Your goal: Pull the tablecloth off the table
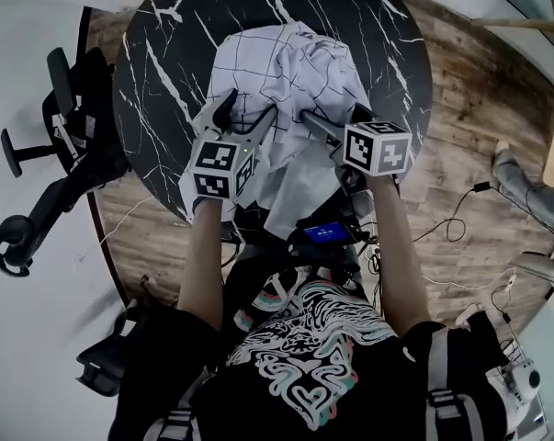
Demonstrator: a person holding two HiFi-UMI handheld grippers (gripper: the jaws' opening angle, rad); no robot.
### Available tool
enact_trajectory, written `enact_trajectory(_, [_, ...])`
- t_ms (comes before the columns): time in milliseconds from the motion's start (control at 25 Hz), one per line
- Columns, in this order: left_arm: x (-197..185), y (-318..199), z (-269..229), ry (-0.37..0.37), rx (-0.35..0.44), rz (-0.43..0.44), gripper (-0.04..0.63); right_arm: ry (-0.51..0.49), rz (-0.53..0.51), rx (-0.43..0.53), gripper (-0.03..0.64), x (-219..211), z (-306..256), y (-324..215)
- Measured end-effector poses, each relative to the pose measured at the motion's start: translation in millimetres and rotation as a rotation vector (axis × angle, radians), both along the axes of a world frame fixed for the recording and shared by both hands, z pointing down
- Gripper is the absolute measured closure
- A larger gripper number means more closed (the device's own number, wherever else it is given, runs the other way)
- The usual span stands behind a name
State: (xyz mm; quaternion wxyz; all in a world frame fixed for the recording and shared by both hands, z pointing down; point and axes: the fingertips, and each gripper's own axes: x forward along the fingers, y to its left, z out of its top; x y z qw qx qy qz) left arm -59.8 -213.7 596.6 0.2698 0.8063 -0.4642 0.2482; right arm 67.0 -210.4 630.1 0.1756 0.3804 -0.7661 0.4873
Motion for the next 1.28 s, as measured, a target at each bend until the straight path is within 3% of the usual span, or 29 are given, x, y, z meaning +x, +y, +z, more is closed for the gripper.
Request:
enact_trajectory(640, [6.1, -0.7, 10.5, 0.026, -0.042, 0.021, 0.281, 0.023, -0.059, -0.058, 0.146, -3.5, 7.7, 2.4])
enact_trajectory(840, [0.3, 2.5, 3.2, -0.030, -0.030, 0.068, 0.270, 0.021, -0.051, -0.070, 0.152, -3.3, 12.5, 4.9])
enact_trajectory(1000, [-16.8, 3.0, -11.0, -0.104, -0.032, 0.093, 0.207, 0.019, -0.046, -0.064, 0.152, -0.4, 10.9, 1.7])
enact_trajectory(1200, [-38.9, 3.7, -13.0, -0.141, -0.079, 0.127, 0.110, 0.023, -0.046, -0.078, 0.153, 0.7, 11.5, 3.0])
enact_trajectory(1280, [-39.0, 3.2, -8.5, -0.132, -0.110, 0.149, 0.111, 0.023, -0.046, -0.077, 0.153, 0.8, 11.2, 3.5])
